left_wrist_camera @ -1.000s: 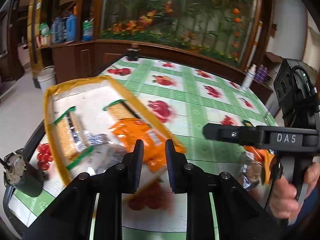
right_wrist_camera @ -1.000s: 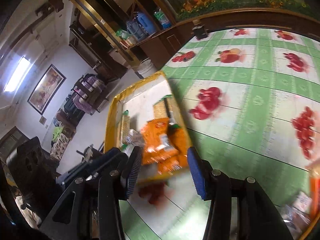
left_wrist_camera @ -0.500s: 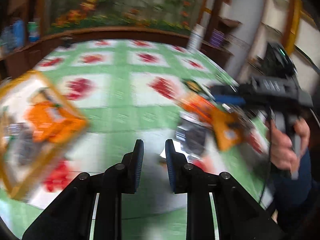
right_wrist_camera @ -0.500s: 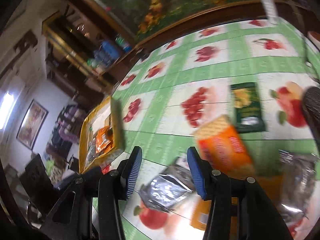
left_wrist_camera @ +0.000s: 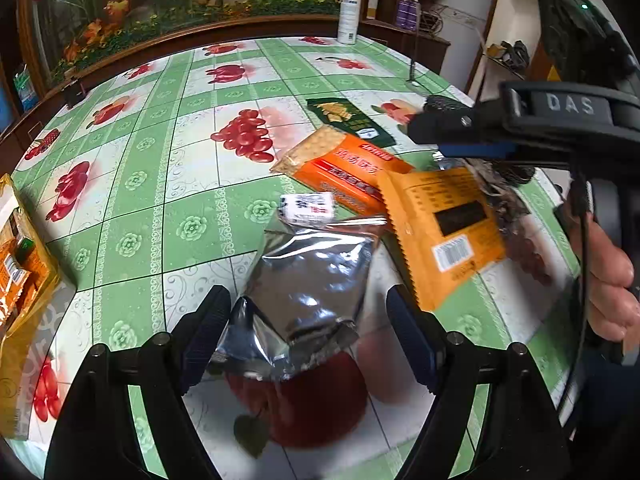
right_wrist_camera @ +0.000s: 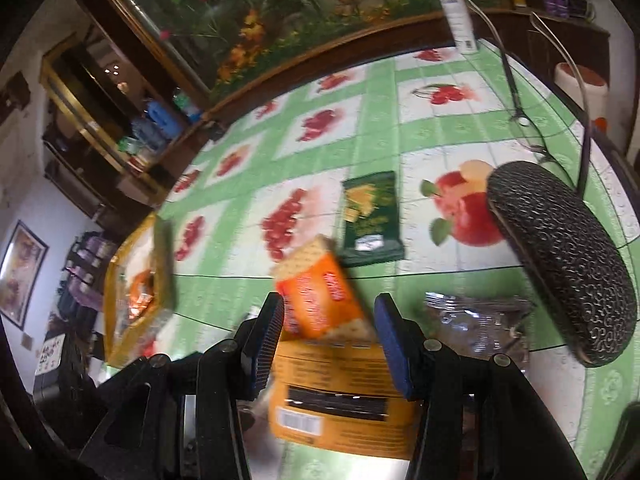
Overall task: Organize snacks
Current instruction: 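Grasp the silver foil bag with the left gripper while the right grasps a yellow biscuit packet, then carry the foil bag and yellow packet over the box with both grippers, then lower the foil bag and yellow packet into the box and open both grippers, then grasp the white candy with the left gripper while the right grasps the orange cracker pack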
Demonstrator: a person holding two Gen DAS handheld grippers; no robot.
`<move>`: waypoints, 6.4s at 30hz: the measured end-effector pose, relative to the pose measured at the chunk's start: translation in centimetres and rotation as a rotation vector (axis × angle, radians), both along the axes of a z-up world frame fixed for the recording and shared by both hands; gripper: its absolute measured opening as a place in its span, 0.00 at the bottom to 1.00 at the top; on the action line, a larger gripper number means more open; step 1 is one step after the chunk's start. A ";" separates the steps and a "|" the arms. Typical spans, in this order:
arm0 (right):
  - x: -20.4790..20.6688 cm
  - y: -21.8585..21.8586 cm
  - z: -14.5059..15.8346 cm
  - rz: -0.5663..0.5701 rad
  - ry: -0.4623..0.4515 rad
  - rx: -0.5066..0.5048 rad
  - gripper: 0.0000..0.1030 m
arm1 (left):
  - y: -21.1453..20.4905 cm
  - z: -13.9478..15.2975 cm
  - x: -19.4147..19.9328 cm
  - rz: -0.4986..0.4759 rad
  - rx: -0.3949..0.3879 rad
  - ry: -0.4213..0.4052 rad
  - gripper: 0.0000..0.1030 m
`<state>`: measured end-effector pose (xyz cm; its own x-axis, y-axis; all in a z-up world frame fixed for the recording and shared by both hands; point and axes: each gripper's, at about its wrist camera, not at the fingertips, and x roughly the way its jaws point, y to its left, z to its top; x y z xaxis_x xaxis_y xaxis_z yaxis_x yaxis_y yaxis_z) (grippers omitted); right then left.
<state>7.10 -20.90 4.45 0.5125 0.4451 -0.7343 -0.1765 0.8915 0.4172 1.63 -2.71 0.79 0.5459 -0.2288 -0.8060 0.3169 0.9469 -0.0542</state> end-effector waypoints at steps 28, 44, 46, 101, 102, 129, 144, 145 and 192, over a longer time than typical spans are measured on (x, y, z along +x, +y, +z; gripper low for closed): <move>-12.9 5.8 -1.8 0.573 -0.148 -0.385 0.74 | 6.9 0.8 -3.3 0.129 -0.078 -0.019 0.66; -11.4 6.0 -3.4 0.497 -0.156 -0.501 0.70 | 5.4 -0.2 -1.8 0.105 -0.016 0.006 0.57; -11.2 6.0 -3.3 0.488 -0.156 -0.489 0.70 | 5.9 -0.1 -1.8 0.116 -0.032 0.003 0.56; 3.6 35.5 3.5 0.561 0.017 -0.091 0.70 | 25.4 4.0 -3.8 0.571 -0.076 -0.193 0.56; 4.0 36.2 3.3 0.562 0.022 -0.097 0.70 | 25.5 3.9 -3.6 0.573 -0.067 -0.189 0.56; 8.3 44.1 -0.1 0.577 0.047 -0.116 0.72 | 28.2 2.7 -1.2 0.648 -0.048 -0.122 0.58; 6.4 40.9 2.4 0.570 0.030 -0.009 0.71 | 28.2 3.9 -2.1 0.641 -0.081 -0.140 0.65; 6.1 40.5 2.6 0.567 0.024 -0.006 0.71 | 28.2 4.0 -2.2 0.640 -0.084 -0.141 0.65; 1.0 1.0 0.9 0.075 -0.006 0.018 0.58 | 5.5 2.7 -3.1 0.171 -0.087 -0.051 0.65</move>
